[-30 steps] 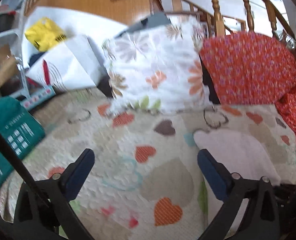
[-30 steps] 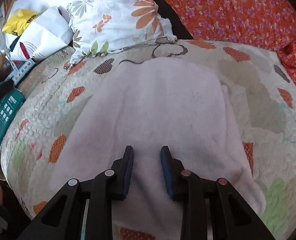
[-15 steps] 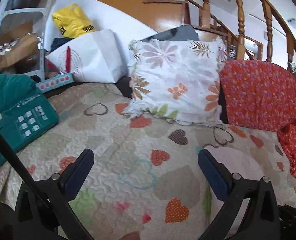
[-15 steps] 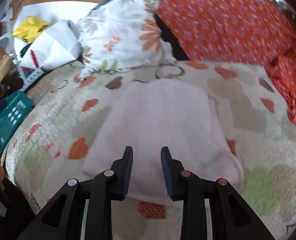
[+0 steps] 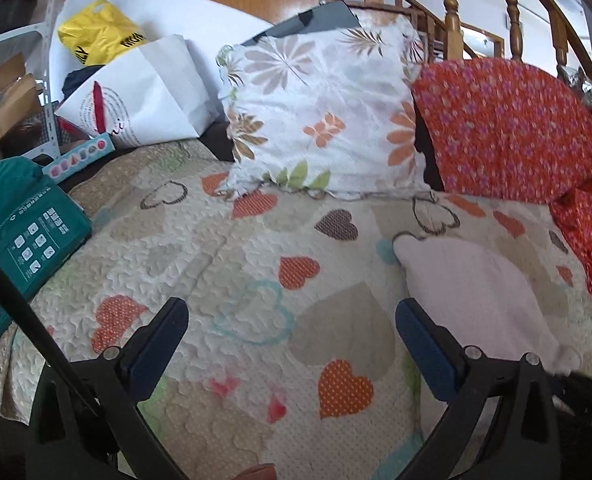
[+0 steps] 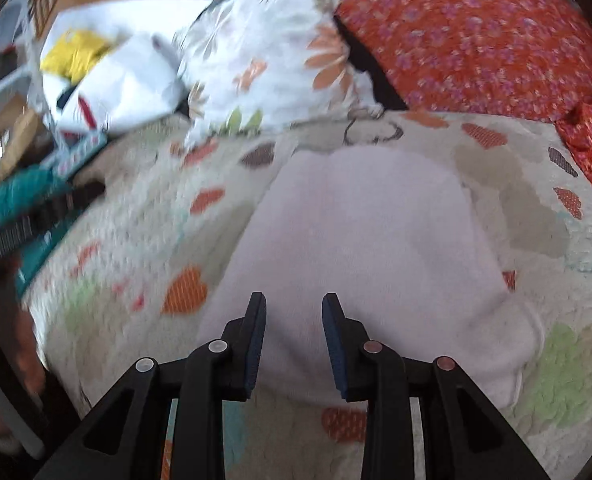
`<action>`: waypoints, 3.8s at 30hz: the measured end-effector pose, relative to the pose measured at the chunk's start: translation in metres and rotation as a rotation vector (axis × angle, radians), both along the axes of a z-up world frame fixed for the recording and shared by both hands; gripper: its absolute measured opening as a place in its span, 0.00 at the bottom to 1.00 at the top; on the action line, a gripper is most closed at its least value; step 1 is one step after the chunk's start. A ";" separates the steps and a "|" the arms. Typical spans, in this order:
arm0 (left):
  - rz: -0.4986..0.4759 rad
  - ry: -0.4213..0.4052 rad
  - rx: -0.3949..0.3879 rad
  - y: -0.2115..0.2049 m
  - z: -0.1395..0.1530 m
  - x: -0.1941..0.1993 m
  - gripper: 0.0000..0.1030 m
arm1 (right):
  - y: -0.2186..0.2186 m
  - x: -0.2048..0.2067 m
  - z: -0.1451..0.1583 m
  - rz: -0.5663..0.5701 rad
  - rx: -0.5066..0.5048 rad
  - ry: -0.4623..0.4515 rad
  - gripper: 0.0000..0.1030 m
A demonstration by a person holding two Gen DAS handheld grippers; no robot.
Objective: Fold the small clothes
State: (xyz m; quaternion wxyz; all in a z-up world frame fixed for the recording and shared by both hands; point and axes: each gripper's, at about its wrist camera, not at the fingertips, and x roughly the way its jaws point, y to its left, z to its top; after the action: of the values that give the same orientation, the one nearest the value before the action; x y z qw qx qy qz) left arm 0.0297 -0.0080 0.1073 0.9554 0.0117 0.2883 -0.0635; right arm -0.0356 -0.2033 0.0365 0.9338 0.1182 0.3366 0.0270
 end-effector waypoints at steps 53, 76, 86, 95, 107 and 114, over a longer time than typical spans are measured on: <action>-0.243 0.230 0.096 -0.086 -0.064 -0.014 1.00 | -0.103 -0.047 -0.013 -0.460 -0.087 0.146 0.64; -0.213 0.355 0.089 -0.056 -0.081 -0.044 1.00 | -0.059 -0.079 -0.027 -0.429 -0.100 0.164 0.69; -0.212 0.471 0.077 -0.055 -0.113 -0.048 1.00 | -0.049 -0.077 -0.048 -0.404 -0.095 0.248 0.71; -0.177 0.422 0.035 -0.052 -0.114 -0.053 1.00 | -0.044 -0.071 -0.052 -0.393 -0.126 0.262 0.80; -0.176 0.442 0.044 -0.054 -0.114 -0.052 1.00 | -0.042 -0.065 -0.055 -0.391 -0.138 0.262 0.89; -0.175 0.449 0.046 -0.054 -0.114 -0.053 1.00 | -0.040 -0.063 -0.056 -0.402 -0.144 0.259 0.90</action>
State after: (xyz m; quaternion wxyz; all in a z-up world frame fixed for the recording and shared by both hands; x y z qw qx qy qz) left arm -0.0229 -0.0621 -0.0069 0.8578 0.0442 0.4926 -0.1403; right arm -0.0985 -0.2431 -0.0193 0.8755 0.1185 0.4242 -0.1985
